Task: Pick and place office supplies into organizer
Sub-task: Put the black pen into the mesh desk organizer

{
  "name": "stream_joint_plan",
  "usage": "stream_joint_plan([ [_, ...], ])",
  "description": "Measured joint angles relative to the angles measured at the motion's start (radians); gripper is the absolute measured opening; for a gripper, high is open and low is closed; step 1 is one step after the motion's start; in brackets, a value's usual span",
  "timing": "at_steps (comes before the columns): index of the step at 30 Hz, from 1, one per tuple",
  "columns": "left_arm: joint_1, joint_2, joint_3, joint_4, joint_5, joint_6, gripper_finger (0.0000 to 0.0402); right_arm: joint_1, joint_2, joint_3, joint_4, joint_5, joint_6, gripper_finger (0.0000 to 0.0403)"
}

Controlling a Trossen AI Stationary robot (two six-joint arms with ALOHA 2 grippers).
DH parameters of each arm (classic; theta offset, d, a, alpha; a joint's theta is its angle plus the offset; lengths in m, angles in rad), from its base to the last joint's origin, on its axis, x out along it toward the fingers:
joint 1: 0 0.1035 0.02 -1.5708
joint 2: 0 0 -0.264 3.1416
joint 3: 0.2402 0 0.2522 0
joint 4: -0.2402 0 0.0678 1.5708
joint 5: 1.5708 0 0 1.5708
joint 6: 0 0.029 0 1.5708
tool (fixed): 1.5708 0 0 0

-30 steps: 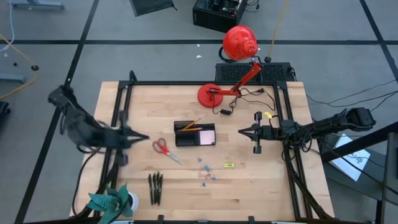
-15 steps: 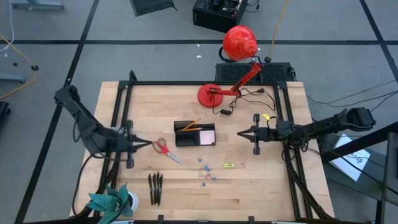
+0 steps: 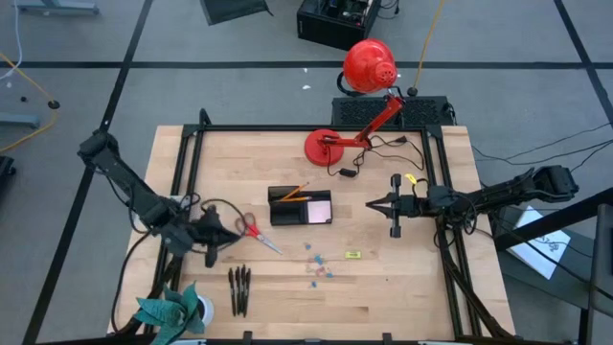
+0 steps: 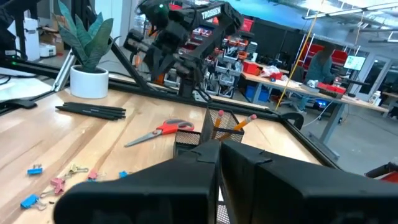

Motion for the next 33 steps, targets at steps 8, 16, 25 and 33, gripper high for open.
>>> stream_joint_plan([
  [8, 0.012, 0.222, 0.001, 0.005, 0.299, -0.359, 0.0000, 0.000, 0.000, 0.000, -0.001, 0.000, 0.021, 0.0009],
  [16, 0.012, 0.342, 0.002, 0.124, 0.562, -0.572, 0.0009, 0.000, 0.000, 0.000, 0.010, 0.000, 0.008, 0.0009],
  [25, 0.010, 0.352, 0.007, 0.133, 0.620, -0.737, 0.0002, 0.000, 0.000, 0.000, 0.009, 0.000, 0.006, 0.0009],
  [33, 0.012, 0.393, 0.007, 0.132, 0.612, -0.876, 0.0060, 0.000, 0.000, 0.000, 0.007, 0.000, 0.006, 0.0009],
])
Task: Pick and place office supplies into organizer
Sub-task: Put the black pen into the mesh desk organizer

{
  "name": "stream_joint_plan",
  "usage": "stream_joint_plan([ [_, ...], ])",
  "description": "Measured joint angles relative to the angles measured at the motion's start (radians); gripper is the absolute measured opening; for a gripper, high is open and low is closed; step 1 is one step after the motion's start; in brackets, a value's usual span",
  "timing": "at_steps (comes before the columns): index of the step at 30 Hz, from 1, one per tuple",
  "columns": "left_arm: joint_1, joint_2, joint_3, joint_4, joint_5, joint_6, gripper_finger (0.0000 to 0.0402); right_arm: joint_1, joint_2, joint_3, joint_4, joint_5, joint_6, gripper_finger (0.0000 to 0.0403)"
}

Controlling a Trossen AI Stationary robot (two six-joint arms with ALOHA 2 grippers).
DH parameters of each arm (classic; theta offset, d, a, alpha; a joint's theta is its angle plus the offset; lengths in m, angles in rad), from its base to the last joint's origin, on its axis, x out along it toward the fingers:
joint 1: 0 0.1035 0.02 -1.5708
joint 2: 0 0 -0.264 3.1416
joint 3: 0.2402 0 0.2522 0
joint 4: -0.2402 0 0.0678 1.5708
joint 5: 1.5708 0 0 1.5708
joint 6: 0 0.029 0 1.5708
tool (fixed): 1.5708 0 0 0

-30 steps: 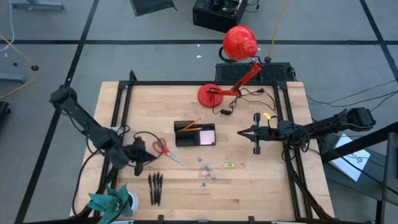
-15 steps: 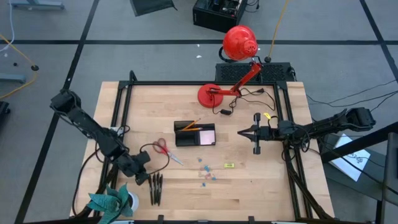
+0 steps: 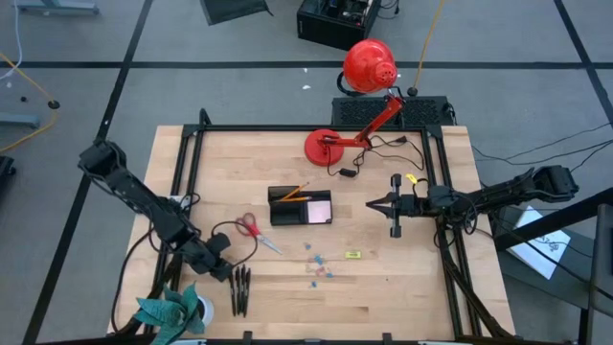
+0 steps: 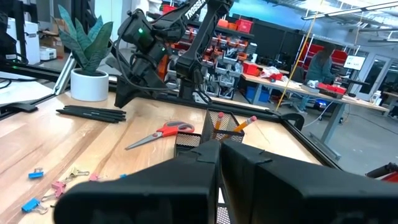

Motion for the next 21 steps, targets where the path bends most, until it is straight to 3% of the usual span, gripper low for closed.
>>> stream_joint_plan([
  [9, 0.000, 0.014, 0.000, 0.000, 0.010, -0.115, 0.0135, 0.000, 0.000, 0.000, -0.003, 0.000, 0.000, 0.0009],
  [16, 0.018, 0.030, 0.001, 0.002, -0.010, -0.127, 0.0141, 0.000, 0.000, 0.000, -0.003, 0.000, 0.000, 0.0009],
  [21, 0.060, 0.091, 0.005, 0.053, 0.054, -0.070, 0.0141, 0.000, 0.000, 0.000, -0.003, 0.000, 0.000, 0.0009],
])
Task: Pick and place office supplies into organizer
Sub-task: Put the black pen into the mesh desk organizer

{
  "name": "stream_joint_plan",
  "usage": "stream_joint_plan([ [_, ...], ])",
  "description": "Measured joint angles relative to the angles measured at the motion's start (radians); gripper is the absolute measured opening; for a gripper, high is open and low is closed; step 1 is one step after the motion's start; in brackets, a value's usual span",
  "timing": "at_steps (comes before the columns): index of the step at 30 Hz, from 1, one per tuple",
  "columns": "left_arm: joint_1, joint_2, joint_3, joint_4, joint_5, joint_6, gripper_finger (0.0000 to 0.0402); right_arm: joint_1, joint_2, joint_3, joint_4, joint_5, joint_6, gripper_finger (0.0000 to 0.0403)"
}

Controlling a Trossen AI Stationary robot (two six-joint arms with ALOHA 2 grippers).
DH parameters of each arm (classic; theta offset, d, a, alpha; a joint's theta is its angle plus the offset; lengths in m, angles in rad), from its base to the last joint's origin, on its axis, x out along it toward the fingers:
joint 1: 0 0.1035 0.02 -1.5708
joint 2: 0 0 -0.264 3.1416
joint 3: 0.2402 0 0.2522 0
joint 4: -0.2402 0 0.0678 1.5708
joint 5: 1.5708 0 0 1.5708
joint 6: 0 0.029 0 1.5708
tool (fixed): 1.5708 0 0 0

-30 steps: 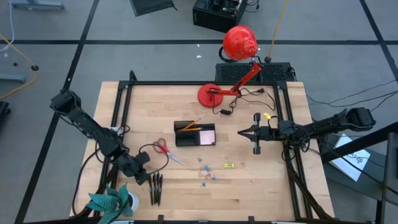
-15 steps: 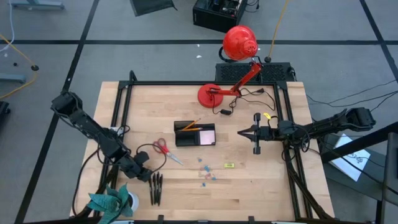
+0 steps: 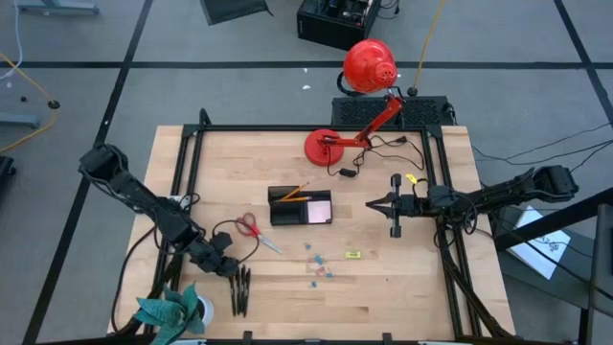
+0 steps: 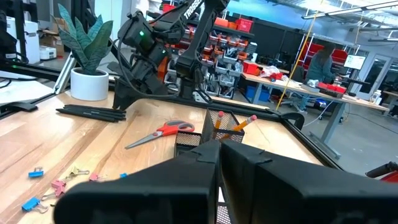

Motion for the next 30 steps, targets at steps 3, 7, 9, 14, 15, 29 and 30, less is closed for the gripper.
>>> stream_joint_plan([
  [3, 0.017, 0.039, 0.001, 0.058, 0.021, 0.038, 0.0141, 0.000, 0.000, 0.000, 0.000, 0.000, 0.001, 0.0009],
  [7, 0.030, 0.072, 0.002, 0.083, 0.036, 0.052, 0.0141, 0.000, 0.000, 0.000, 0.000, 0.000, 0.003, 0.0009],
  [9, 0.032, 0.087, 0.002, 0.083, 0.044, 0.048, 0.0141, 0.000, 0.000, 0.000, 0.000, 0.000, 0.003, 0.0009],
  [14, 0.043, 0.126, 0.005, 0.101, 0.055, 0.047, 0.0140, 0.000, 0.000, 0.000, 0.000, 0.000, 0.002, 0.0009],
  [15, 0.048, 0.130, 0.006, 0.104, 0.059, 0.050, 0.0140, 0.000, 0.000, 0.000, 0.000, 0.000, 0.002, 0.0009],
  [29, 0.088, 0.132, 0.006, 0.092, 0.030, 0.175, 0.0134, 0.000, 0.000, 0.000, 0.001, 0.000, 0.003, 0.0009],
  [30, 0.088, 0.132, 0.006, 0.091, 0.029, 0.184, 0.0126, 0.000, 0.000, 0.000, 0.002, 0.000, 0.003, 0.0009],
])
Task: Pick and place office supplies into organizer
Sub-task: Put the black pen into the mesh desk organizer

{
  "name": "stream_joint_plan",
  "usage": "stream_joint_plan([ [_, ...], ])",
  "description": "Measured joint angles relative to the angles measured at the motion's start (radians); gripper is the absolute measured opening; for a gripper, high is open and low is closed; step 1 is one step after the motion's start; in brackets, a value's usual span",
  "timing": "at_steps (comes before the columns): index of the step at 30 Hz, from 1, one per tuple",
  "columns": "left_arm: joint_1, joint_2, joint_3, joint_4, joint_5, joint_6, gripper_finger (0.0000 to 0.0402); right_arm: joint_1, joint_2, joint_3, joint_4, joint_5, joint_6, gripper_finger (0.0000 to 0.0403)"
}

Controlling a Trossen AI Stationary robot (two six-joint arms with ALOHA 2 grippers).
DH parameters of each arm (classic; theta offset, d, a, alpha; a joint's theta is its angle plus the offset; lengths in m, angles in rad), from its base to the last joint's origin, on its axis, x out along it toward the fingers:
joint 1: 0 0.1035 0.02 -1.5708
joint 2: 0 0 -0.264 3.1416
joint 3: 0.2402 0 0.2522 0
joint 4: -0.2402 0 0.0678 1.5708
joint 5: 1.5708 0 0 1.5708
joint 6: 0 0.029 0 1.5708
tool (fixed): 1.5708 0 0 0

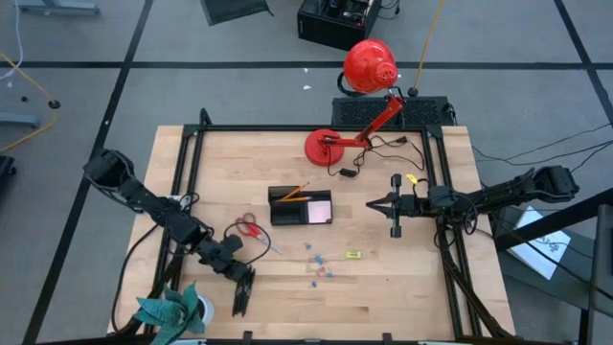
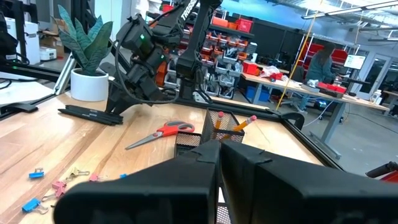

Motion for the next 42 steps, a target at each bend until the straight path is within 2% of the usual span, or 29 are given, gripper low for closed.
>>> stream_joint_plan([
  [7, -0.001, 0.000, 0.000, 0.000, -0.034, 0.046, 0.0028, 0.000, 0.000, 0.000, 0.003, 0.000, 0.000, 0.0009],
  [9, -0.001, 0.001, -0.001, 0.017, -0.053, 0.073, 0.0011, 0.000, 0.000, 0.000, 0.005, 0.000, 0.004, 0.0009],
  [17, 0.000, 0.006, -0.008, 0.064, -0.075, 0.160, 0.0005, 0.000, 0.000, 0.000, 0.009, 0.000, 0.008, 0.0009],
  [23, 0.000, -0.006, -0.014, 0.140, -0.104, 0.313, 0.0010, 0.000, 0.000, 0.000, 0.020, 0.000, 0.009, 0.0009],
  [35, 0.007, -0.137, -0.014, 0.069, -0.204, 0.441, 0.0008, 0.000, 0.000, 0.000, 0.026, 0.000, 0.032, 0.0009],
  [39, 0.007, -0.204, -0.003, 0.064, -0.262, 0.538, 0.0008, 0.000, 0.000, 0.000, 0.028, 0.000, 0.032, 0.0009],
  [42, 0.017, -0.263, 0.031, 0.053, -0.336, 0.674, 0.0008, 0.000, 0.000, 0.000, 0.028, 0.000, 0.032, 0.0009],
])
